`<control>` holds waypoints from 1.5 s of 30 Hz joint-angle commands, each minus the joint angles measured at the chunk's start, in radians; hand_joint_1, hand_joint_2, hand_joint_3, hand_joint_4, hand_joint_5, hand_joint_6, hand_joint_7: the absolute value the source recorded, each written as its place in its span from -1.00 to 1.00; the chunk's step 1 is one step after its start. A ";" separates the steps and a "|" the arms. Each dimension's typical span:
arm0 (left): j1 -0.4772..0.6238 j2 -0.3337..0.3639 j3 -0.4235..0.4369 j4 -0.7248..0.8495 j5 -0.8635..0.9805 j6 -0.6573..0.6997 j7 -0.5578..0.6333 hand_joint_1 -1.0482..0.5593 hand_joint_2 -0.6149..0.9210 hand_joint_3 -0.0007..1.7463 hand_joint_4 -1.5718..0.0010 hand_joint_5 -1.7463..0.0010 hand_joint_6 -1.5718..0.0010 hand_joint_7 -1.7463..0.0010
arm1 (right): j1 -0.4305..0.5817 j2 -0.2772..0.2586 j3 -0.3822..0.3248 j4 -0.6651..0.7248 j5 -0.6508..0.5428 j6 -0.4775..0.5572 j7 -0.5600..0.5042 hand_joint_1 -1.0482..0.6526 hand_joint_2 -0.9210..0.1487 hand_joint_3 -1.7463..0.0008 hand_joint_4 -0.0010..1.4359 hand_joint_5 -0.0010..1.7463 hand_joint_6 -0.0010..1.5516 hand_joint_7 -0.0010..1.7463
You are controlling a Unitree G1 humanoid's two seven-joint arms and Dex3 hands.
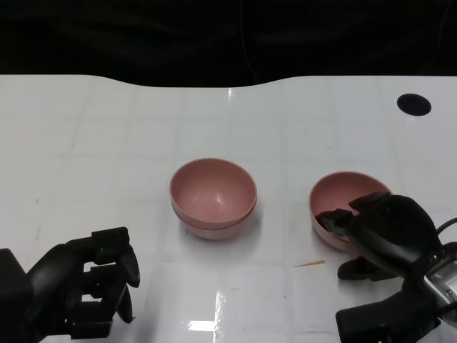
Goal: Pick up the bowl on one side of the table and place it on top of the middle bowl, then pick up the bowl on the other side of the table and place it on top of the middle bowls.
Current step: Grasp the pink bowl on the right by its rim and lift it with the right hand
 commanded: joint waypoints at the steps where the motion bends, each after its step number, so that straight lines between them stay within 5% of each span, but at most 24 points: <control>1: -0.002 0.004 0.007 0.014 -0.010 -0.021 -0.010 0.68 0.78 0.34 0.07 -1.00 0.24 -1.00 | -0.023 -0.002 0.008 0.034 0.013 -0.003 -0.018 -0.59 -1.00 0.90 -0.06 -0.98 -0.22 -0.99; 22: 0.008 0.014 0.010 -0.016 0.001 0.015 0.005 0.68 0.78 0.32 0.08 -1.00 0.24 -1.00 | -0.148 0.050 0.092 0.430 0.022 -0.084 -0.341 -0.30 -1.00 0.93 0.33 -0.91 0.13 -0.93; 24: 0.010 0.014 0.008 -0.021 0.006 0.016 0.008 0.68 0.78 0.32 0.08 -1.00 0.23 -1.00 | -0.165 0.056 0.098 0.477 0.034 -0.119 -0.386 -0.18 -1.00 0.96 0.50 -0.71 0.30 -0.92; 25: 0.010 0.014 0.007 -0.021 0.010 0.013 0.010 0.68 0.78 0.32 0.08 -1.00 0.23 -1.00 | -0.175 0.058 0.099 0.506 0.043 -0.149 -0.419 -0.14 -1.00 0.97 0.34 -0.24 0.39 -0.94; 26: 0.011 0.012 0.007 -0.020 0.011 0.010 0.010 0.68 0.78 0.32 0.08 -1.00 0.23 -1.00 | -0.183 0.060 0.101 0.530 0.051 -0.174 -0.447 -0.10 -1.00 0.96 0.11 0.35 0.39 -0.66; 27: 0.010 0.011 0.007 -0.019 0.011 0.008 0.010 0.68 0.78 0.32 0.08 -1.00 0.23 -1.00 | -0.190 0.061 0.104 0.550 0.056 -0.192 -0.468 -0.06 -1.00 0.94 -0.02 0.74 0.04 0.15; 30: 0.009 0.010 0.006 -0.016 0.012 0.005 0.008 0.68 0.78 0.32 0.08 -1.00 0.23 -1.00 | -0.201 0.059 0.100 0.578 0.083 -0.245 -0.503 -0.01 -1.00 0.84 -0.06 0.97 -0.30 0.89; 35: 0.006 0.010 0.005 -0.013 0.022 0.000 0.011 0.68 0.77 0.32 0.08 -1.00 0.23 -1.00 | -0.202 0.035 0.084 0.547 0.123 -0.285 -0.498 0.00 -1.00 0.71 -0.01 1.00 -0.39 1.00; 45: 0.003 0.013 0.006 -0.022 0.024 0.018 0.016 0.69 0.78 0.32 0.07 -1.00 0.23 -1.00 | -0.193 -0.059 0.029 0.311 0.172 -0.299 -0.314 0.01 -1.00 0.80 0.03 1.00 -0.38 1.00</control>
